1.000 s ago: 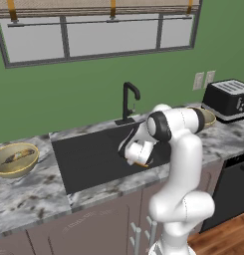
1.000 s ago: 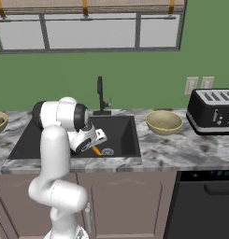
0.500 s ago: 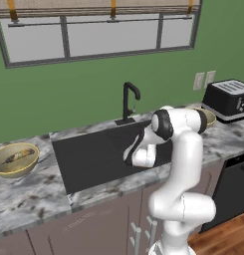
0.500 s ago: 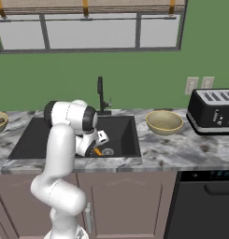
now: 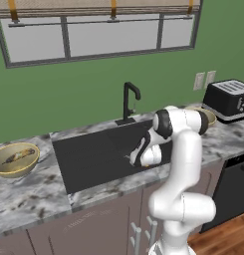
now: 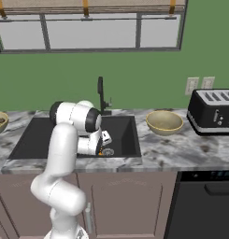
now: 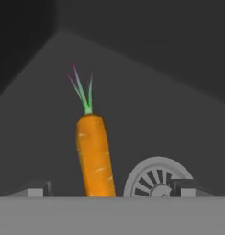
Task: Pick the bananas from the cabinet and place them in one bowl. Pick the carrot from the sink and place it in the other bowl.
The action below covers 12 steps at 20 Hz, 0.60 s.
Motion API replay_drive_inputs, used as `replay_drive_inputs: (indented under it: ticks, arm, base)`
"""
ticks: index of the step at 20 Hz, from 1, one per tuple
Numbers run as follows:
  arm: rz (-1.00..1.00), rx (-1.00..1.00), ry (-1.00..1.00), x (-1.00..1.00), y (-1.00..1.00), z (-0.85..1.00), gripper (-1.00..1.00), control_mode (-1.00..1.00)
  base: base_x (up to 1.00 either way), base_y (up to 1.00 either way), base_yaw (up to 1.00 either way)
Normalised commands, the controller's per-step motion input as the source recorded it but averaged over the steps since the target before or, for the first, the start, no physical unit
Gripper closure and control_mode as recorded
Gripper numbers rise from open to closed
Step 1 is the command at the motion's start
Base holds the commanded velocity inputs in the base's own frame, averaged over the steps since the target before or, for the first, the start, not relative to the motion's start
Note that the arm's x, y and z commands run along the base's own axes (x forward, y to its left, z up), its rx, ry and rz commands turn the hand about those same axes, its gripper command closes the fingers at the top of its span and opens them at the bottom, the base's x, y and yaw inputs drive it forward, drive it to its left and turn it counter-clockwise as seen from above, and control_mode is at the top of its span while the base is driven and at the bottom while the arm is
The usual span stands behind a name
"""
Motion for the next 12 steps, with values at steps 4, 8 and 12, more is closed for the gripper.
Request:
replay_drive_inputs:
  ticks: [4, 8, 12]
  arm:
    - [0.0, -0.09, 0.08, -0.15, 0.0, -1.0, -1.0, -1.0]
    - [0.0, -0.04, 0.03, -0.37, 0.07, -1.0, -1.0, -1.0]
    - [-0.01, 0.01, 0.0, -0.51, 0.37, -1.0, 1.0, -1.0]
  base:
    - [0.0, 0.0, 0.0]
    - [0.0, 0.0, 0.0]
    - [0.0, 0.0, 0.0]
